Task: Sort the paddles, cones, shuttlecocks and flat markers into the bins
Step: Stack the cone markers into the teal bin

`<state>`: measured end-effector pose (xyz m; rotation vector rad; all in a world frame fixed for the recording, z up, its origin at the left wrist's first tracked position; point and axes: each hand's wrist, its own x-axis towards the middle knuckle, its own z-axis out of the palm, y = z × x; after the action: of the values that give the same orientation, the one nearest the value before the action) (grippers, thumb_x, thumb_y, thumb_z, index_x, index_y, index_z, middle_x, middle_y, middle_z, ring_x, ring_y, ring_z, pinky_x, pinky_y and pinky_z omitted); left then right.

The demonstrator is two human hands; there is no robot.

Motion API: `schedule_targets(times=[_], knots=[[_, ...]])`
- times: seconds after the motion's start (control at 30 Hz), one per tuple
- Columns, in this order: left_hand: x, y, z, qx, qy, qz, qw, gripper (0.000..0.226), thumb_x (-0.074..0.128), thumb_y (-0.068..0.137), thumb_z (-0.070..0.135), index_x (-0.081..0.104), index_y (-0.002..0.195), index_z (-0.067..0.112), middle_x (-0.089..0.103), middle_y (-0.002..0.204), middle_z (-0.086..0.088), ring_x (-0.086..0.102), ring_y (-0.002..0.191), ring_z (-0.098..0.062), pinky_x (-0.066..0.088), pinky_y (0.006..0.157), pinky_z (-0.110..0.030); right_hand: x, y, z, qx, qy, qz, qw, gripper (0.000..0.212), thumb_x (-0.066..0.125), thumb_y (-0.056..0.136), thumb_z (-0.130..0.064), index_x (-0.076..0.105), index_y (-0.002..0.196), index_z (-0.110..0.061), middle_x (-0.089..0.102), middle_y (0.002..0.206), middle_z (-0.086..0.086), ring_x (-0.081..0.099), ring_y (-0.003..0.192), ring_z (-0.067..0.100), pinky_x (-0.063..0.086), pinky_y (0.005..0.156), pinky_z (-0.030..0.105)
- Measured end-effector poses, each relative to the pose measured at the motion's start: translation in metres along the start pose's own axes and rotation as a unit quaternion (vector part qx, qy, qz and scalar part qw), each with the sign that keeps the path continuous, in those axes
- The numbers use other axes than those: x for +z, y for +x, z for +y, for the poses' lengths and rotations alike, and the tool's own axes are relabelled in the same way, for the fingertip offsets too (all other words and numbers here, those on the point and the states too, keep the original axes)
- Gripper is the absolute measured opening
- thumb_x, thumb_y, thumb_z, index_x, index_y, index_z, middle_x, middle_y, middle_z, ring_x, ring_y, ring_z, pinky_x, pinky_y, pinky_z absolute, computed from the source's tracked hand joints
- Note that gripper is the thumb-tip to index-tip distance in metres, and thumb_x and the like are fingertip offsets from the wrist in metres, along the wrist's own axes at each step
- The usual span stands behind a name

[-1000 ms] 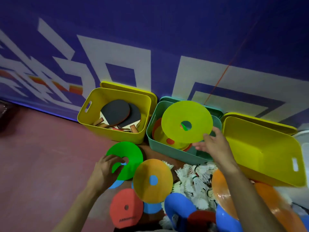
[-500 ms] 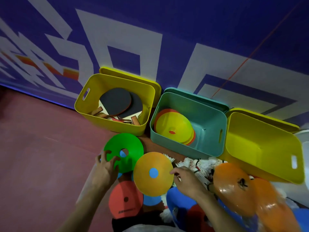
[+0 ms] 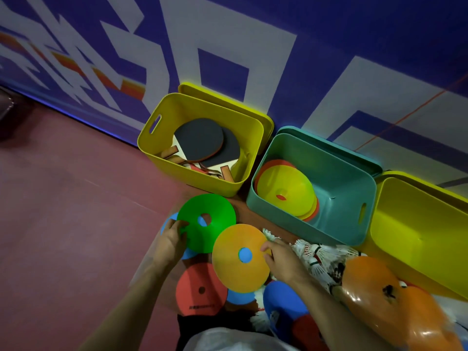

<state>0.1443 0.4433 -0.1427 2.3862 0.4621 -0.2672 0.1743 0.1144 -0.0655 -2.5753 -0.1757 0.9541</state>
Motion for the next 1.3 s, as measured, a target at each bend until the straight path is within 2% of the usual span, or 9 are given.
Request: schedule_targets(times=[0.13, 0.3, 0.4, 0.47, 0.57, 0.77, 0.93, 1.03, 1.3], knots=[[-0.017, -0.004, 0.018, 0.008, -0.049, 0.037, 0.998, 0.034, 0.061, 0.083, -0.009, 0.068, 0.111, 0.008, 0.058, 0.105, -0.011, 0.064, 0.079, -0.033, 0.055, 0.071, -0.038, -0.004, -0.009, -0.007, -0.042, 0.003, 0.082, 0.996, 0.019, 0.049, 0.099, -0.016, 0.047, 0.115, -0.027, 0.051, 0.100, -0.005, 0.051, 0.081, 0.014, 0.040, 0.066, 0.031], [-0.061, -0.022, 0.045, 0.058, -0.070, 0.090, 0.992, 0.029, 0.057, 0.095, 0.003, 0.064, 0.115, 0.022, 0.052, 0.094, -0.002, 0.063, 0.057, -0.017, 0.053, 0.049, -0.031, -0.019, -0.034, -0.013, -0.054, 0.053, 0.153, 0.985, 0.048, 0.052, 0.100, -0.021, 0.030, 0.142, -0.027, 0.059, 0.089, -0.005, 0.059, 0.077, 0.011, 0.044, 0.062, 0.022], [-0.088, -0.030, 0.065, 0.090, -0.074, 0.114, 0.987, 0.029, 0.056, 0.097, 0.002, 0.064, 0.118, 0.019, 0.050, 0.091, -0.004, 0.062, 0.049, -0.012, 0.051, 0.047, -0.027, -0.029, -0.052, -0.004, -0.082, 0.051, 0.211, 0.973, 0.004, 0.058, 0.098, -0.021, 0.060, 0.101, -0.023, 0.047, 0.077, -0.017, 0.046, 0.069, 0.001, 0.035, 0.062, 0.021], [-0.102, -0.034, 0.080, 0.108, -0.071, 0.127, 0.983, 0.031, 0.058, 0.095, 0.000, 0.065, 0.119, 0.018, 0.051, 0.087, -0.004, 0.059, 0.049, -0.012, 0.050, 0.047, -0.026, -0.036, -0.064, 0.006, -0.068, 0.082, 0.244, 0.964, 0.018, 0.062, 0.096, -0.024, 0.055, 0.079, -0.024, 0.050, 0.063, -0.011, 0.048, 0.063, 0.003, 0.033, 0.053, 0.019], [-0.116, -0.036, 0.110, 0.143, -0.078, 0.130, 0.978, 0.030, 0.060, 0.094, 0.000, 0.067, 0.117, 0.018, 0.053, 0.087, -0.004, 0.061, 0.052, -0.012, 0.052, 0.047, -0.031, -0.049, -0.084, 0.021, -0.048, 0.148, 0.288, 0.945, 0.024, 0.066, 0.093, -0.028, 0.054, 0.073, -0.021, 0.057, 0.058, -0.003, 0.054, 0.058, 0.011, 0.043, 0.053, 0.029], [-0.111, -0.024, 0.178, 0.242, -0.103, 0.095, 0.960, 0.032, 0.061, 0.094, 0.005, 0.064, 0.120, 0.024, 0.060, 0.105, 0.001, 0.062, 0.064, -0.020, 0.056, 0.052, -0.040, -0.073, -0.113, 0.046, -0.031, 0.186, 0.369, 0.910, 0.038, 0.062, 0.093, -0.033, 0.042, 0.063, -0.022, 0.036, 0.050, 0.000, 0.035, 0.048, 0.012, 0.024, 0.047, 0.026], [-0.096, -0.003, 0.223, 0.273, -0.071, 0.075, 0.957, 0.031, 0.061, 0.096, 0.012, 0.062, 0.123, 0.028, 0.058, 0.107, 0.005, 0.062, 0.074, -0.017, 0.057, 0.058, -0.044, -0.074, -0.125, 0.067, -0.014, 0.179, 0.328, 0.928, 0.042, 0.064, 0.093, -0.035, 0.039, 0.061, -0.023, 0.030, 0.050, -0.002, 0.034, 0.050, 0.012, 0.022, 0.047, 0.023], [-0.086, 0.001, 0.227, 0.289, -0.073, 0.055, 0.953, 0.030, 0.059, 0.097, 0.017, 0.060, 0.124, 0.030, 0.052, 0.106, 0.014, 0.064, 0.087, -0.022, 0.059, 0.062, -0.048, -0.056, -0.122, 0.071, 0.028, 0.182, 0.272, 0.945, 0.041, 0.067, 0.090, -0.042, 0.048, 0.064, -0.017, 0.047, 0.053, 0.007, 0.041, 0.049, 0.013, 0.027, 0.048, 0.026], [-0.090, 0.003, 0.230, 0.261, -0.066, 0.051, 0.962, 0.030, 0.060, 0.097, 0.018, 0.060, 0.125, 0.028, 0.057, 0.111, 0.002, 0.065, 0.080, -0.017, 0.059, 0.064, -0.046, -0.043, -0.122, 0.057, 0.017, 0.214, 0.241, 0.946, 0.042, 0.062, 0.095, -0.035, 0.039, 0.062, -0.022, 0.040, 0.051, -0.006, 0.035, 0.049, 0.011, 0.029, 0.050, 0.033]])
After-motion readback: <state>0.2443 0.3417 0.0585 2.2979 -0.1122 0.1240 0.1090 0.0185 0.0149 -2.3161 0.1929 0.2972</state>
